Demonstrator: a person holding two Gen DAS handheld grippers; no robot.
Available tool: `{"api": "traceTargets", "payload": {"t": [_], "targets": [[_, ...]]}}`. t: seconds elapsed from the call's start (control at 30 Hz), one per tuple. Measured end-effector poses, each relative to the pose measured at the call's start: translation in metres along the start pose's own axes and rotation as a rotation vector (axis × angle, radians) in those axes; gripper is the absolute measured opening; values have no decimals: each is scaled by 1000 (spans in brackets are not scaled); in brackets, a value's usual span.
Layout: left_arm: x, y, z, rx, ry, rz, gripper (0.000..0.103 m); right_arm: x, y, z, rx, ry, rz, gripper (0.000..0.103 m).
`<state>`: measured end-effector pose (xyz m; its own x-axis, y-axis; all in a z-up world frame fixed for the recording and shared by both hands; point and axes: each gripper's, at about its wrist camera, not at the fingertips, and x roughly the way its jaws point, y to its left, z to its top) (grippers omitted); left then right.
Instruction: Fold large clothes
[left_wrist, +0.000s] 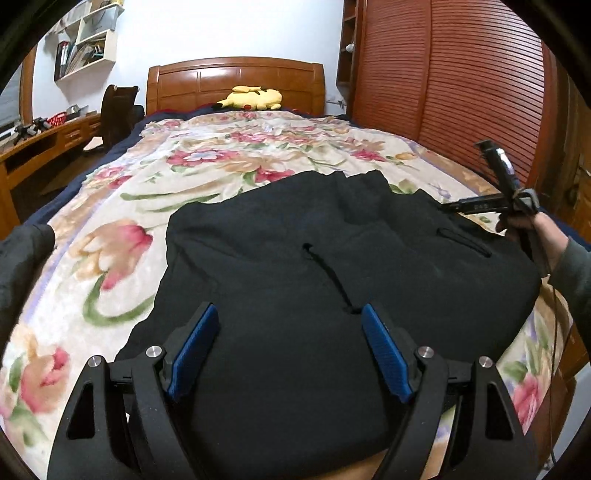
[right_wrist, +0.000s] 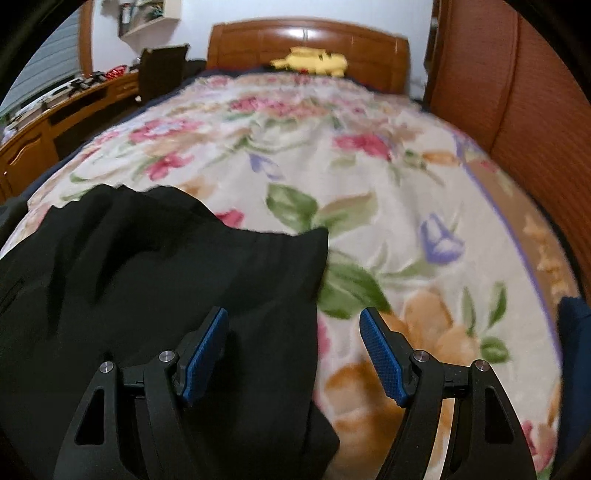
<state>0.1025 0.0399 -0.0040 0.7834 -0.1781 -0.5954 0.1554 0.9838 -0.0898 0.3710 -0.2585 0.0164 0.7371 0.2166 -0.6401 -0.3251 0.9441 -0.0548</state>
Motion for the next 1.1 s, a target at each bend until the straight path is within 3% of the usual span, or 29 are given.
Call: {"api": "traceTargets", "payload": {"t": [0.17, 0.2, 0.23, 0.3, 0.33, 0.4, 0.5, 0.67, 0.73, 0.8, 0.87, 0.97, 1.1], "targets": [[3, 0, -1, 5, 8, 0, 81, 19, -15, 4, 70, 48, 60, 75], [3, 0, -1, 6, 10, 1, 81, 17, -15, 4, 71, 43, 72, 70], [4, 0, -2, 8, 12, 3, 81, 17, -14, 4, 61, 38, 75, 63], [5, -2, -2, 12, 17, 7, 81, 15, -7, 2, 13, 24, 44, 16], [5, -2, -2, 12, 20, 7, 81, 13, -1, 1, -28, 14, 40, 8], [7, -1, -3, 11, 28, 6, 81, 5, 5, -2, -86, -37, -44, 4], [9, -1, -4, 10, 39, 4, 81, -6, 5, -2, -64, -56, -133, 4], [13, -4, -7, 27, 50, 22, 81, -21, 7, 0, -24, -58, -155, 4], [14, -5, -8, 34, 53, 29, 81, -32, 11, -1, -16, -68, -169, 14], [14, -5, -9, 36, 54, 31, 81, -46, 18, -3, -29, -90, -161, 42], [15, -5, -9, 35, 54, 30, 81, -67, 30, -12, -37, -125, -124, 59], [15, -6, -9, 35, 54, 30, 81, -93, 53, -31, -43, -177, -38, 67], [15, -5, -8, 34, 54, 29, 81, -108, 103, -64, -135, -178, 48, 67]]}}
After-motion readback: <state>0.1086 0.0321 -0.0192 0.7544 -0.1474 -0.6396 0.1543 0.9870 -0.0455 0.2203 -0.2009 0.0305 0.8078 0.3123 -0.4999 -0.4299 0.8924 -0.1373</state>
